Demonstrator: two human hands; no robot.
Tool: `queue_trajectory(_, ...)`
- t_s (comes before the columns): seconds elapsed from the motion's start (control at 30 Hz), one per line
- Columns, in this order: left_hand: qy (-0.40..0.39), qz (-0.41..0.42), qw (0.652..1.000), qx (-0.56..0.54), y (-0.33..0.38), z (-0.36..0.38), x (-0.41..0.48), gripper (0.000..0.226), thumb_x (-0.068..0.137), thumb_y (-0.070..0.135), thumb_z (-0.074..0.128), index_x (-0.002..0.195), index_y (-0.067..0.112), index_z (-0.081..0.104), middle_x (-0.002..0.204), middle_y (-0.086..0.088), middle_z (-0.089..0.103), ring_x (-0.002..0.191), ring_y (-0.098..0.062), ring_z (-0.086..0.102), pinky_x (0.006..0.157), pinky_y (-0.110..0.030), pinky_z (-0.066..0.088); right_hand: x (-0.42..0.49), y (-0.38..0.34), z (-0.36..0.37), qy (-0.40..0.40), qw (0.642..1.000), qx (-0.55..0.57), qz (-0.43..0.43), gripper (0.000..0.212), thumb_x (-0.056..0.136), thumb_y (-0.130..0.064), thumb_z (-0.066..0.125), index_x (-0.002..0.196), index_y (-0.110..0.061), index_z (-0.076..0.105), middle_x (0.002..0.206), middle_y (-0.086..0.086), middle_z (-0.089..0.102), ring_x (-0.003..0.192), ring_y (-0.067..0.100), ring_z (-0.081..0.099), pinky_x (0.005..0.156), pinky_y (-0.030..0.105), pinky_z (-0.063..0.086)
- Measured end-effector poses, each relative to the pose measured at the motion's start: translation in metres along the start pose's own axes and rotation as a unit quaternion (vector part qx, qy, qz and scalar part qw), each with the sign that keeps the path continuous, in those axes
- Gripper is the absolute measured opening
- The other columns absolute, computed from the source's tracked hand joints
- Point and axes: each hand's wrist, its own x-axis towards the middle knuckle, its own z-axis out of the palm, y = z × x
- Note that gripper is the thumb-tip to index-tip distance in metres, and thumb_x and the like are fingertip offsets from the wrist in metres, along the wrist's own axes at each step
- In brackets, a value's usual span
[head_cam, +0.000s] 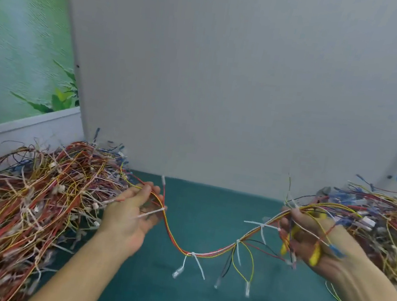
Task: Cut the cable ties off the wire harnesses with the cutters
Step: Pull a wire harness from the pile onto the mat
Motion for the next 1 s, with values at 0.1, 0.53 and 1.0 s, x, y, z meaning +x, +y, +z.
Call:
queue_trajectory(0.1, 0.036, -0.053, 0.998, -0.019, -0.016, -0.012, 0.024, 0.018, 0.099, 0.012, 0.047, 0.083, 0.015, 0.054, 0.077, -0.003, 0.062, 0.072, -0.019, 0.06, 0.068, -0.039, 0.051, 0.001, 0.004, -0.012, 0.049, 0.996, -0.065, -0.032, 0.007, 0.084, 0.005, 0.056, 0.085, 0.004, 0.063, 0.067, 0.014, 0.064, 0.055, 0.02, 0.065, 0.058, 0.035, 0.058)
queue_trajectory(0.53, 0.024, -0.083, 0.991, -0.103, -0.03, -0.021, 0.06, 0.019, 0.102, 0.016, 0.039, 0.091, 0.01, 0.053, 0.079, -0.003, 0.069, 0.071, -0.023, 0.071, 0.072, -0.044, 0.06, 0.015, -0.002, 0.012, -0.123, 0.973, 0.147, -0.127, 0.016, 0.081, -0.01, 0.05, 0.08, -0.014, 0.065, 0.07, -0.001, 0.058, 0.069, 0.017, 0.066, 0.073, 0.035, 0.057)
queue_trajectory(1.0, 0.145, -0.055, 0.977, 0.15, -0.052, -0.06, 0.073, 0.02, 0.102, 0.012, 0.041, 0.083, 0.012, 0.045, 0.08, -0.011, 0.062, 0.062, -0.027, 0.062, 0.04, -0.034, 0.054, 0.02, 0.015, -0.052, 0.155, 0.924, -0.277, 0.213, 0.019, 0.092, -0.003, 0.043, 0.082, -0.008, 0.059, 0.064, 0.011, 0.057, 0.058, 0.026, 0.056, 0.059, 0.036, 0.05)
